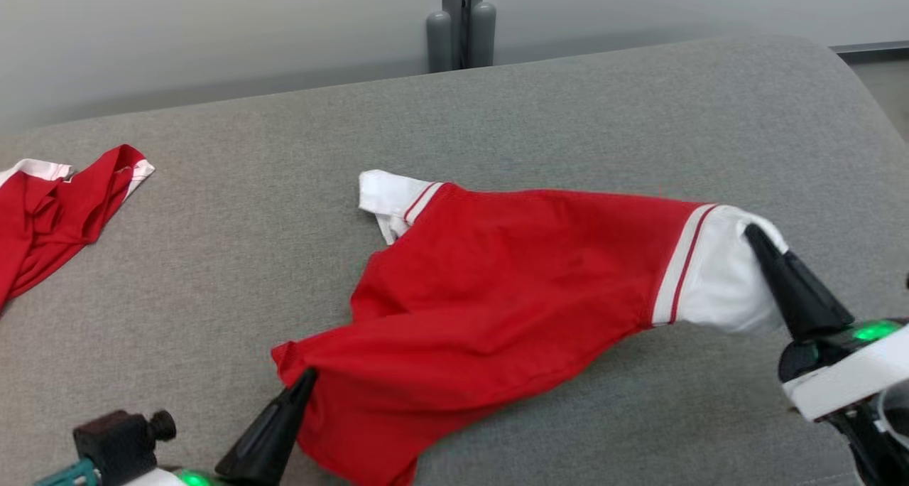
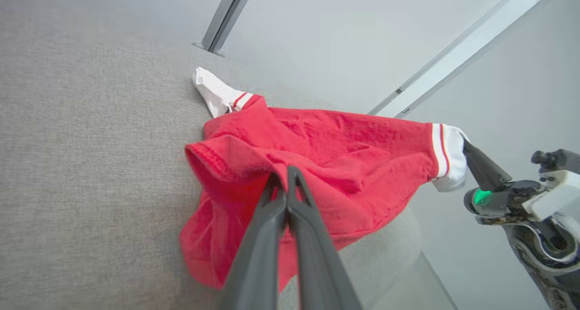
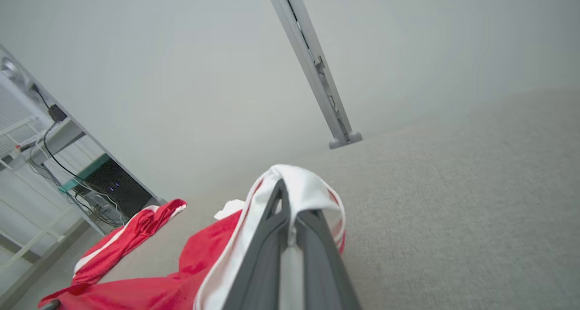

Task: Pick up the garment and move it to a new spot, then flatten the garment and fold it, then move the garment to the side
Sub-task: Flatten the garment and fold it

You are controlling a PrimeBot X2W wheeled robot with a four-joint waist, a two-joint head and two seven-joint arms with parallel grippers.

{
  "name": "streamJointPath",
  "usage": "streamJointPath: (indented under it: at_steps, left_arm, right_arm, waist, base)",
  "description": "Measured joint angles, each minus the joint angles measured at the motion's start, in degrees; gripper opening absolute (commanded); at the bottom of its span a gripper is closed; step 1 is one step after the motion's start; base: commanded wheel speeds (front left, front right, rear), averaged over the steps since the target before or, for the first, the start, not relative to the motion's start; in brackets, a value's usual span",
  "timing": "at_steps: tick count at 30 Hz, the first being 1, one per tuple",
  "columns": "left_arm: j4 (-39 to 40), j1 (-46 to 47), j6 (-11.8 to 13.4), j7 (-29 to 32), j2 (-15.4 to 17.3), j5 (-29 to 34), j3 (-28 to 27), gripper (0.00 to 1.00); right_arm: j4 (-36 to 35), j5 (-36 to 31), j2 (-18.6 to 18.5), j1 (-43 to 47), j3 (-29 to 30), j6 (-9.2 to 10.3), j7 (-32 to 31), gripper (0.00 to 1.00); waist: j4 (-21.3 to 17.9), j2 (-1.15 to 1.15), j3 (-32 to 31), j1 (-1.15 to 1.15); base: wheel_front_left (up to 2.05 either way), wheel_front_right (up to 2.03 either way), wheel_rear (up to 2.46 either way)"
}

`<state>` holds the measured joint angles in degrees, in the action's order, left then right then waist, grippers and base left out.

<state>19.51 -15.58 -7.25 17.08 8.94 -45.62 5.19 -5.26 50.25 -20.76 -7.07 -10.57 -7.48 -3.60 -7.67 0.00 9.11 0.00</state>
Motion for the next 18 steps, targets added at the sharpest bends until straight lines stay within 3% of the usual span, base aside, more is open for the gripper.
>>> streamJointPath:
  at_steps: [5, 9, 15, 17, 18]
  left_arm:
    - [11.4, 3.4, 0.0, 3.6, 1.5, -6.5, -0.4, 0.0]
    - [15.6, 9.9, 1.2, 7.4, 3.1, -9.0, -1.2, 0.0]
    - [15.9, 22.3, 4.1, 13.6, 5.5, -12.4, -2.4, 0.0]
    - [13.9, 28.8, 5.4, 16.1, 7.2, -12.8, -3.0, 0.0]
    - [10.0, 36.5, 6.7, 18.3, 9.0, -12.4, -3.5, 0.0]
  right_arm:
    - [-12.0, 5.4, -0.1, 0.8, 6.3, 0.0, -3.3, 0.0]
    - [-18.0, 7.7, 0.6, -1.0, 10.0, 0.0, -6.0, 0.0]
    - [-19.6, 7.6, 1.0, -7.9, 13.4, 0.0, -10.2, 0.0]
    - [-18.1, 7.4, 1.5, -12.1, 14.4, 0.0, -12.1, 0.0]
    - [-14.9, 6.5, 2.0, -17.5, 15.3, 0.0, -14.1, 0.0]
  waist:
    - [-1.1, 0.0, 0.3, 0.0]
    - [-1.5, 0.0, 1.4, 0.0]
    - [-1.9, 0.0, 3.7, 0.0]
    - [-1.9, 0.0, 5.0, 0.0]
    - [-1.9, 0.0, 6.7, 0.0]
  base:
    - [0.0, 0.0, 0.0]
    - [0.0, 0.0, 0.0]
    - [0.0, 0.0, 0.0]
    - [0.0, 0.0, 0.0]
    - [0.0, 0.0, 0.0]
